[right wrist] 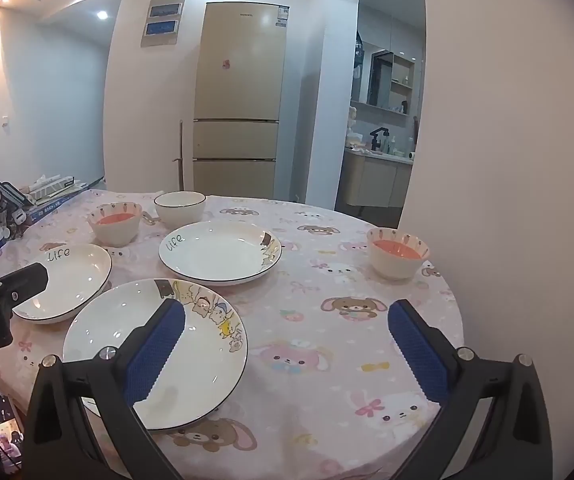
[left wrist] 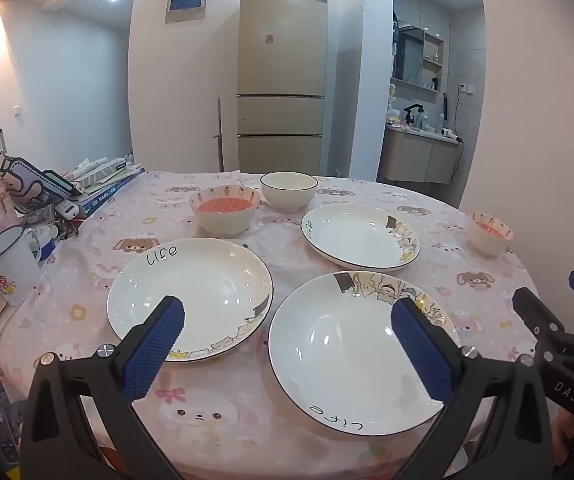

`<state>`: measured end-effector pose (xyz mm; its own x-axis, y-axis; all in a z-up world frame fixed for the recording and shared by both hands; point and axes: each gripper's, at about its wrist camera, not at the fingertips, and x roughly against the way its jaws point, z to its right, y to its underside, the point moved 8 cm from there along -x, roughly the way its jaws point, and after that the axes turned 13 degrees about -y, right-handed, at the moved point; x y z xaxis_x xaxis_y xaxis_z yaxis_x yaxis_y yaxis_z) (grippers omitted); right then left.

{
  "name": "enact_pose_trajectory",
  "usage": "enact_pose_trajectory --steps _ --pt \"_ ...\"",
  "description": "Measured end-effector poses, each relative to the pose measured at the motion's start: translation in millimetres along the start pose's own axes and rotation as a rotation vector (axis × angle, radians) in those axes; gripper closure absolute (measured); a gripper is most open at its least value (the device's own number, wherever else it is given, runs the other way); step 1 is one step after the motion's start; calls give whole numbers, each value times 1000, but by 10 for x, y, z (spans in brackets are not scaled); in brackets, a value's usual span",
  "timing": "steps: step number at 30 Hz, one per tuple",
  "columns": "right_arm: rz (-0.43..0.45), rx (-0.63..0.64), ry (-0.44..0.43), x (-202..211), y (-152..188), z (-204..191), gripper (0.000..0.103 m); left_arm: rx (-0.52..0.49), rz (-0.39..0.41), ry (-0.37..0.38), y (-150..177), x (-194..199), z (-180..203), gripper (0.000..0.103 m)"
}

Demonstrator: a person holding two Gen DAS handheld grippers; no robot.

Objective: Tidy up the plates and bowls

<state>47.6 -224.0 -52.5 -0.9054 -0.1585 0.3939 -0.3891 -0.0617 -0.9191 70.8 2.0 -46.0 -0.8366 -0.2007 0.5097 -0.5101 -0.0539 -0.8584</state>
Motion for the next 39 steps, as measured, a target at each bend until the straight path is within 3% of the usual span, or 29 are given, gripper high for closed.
enact_pose_trajectory --steps 39 --pt "-45 -4 -14 -137 91 -84 0 -2 -33 -26 39 -123 -95 0"
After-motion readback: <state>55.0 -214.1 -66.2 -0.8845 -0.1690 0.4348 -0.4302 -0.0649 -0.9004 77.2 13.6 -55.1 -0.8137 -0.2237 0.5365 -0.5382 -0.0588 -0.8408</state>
